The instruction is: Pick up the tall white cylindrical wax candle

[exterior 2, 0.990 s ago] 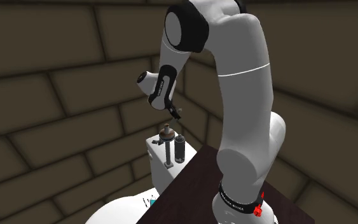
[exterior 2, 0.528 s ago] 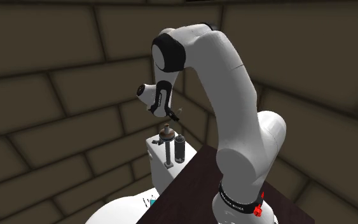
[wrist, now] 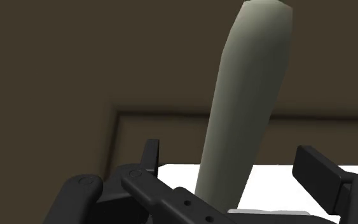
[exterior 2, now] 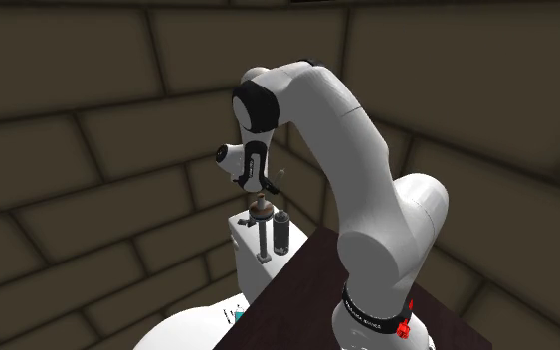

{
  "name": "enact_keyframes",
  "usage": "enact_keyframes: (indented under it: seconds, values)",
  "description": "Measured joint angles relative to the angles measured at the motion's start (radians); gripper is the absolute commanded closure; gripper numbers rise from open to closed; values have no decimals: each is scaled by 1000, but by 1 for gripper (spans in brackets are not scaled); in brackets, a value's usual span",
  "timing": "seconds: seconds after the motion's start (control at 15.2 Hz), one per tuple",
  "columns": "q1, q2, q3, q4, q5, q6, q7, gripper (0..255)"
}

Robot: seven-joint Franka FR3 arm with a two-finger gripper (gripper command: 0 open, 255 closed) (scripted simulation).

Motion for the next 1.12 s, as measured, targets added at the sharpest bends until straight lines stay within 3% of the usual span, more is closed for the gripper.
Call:
enact_keyframes:
  seconds: [0.13,0.2,1.12]
  values:
    - [0,23,0,13,-2,7,10,0]
    - [-1,28,-1,15,-4,10,14,255]
    - [-1,-7,0,-3,0,-1,-4,255]
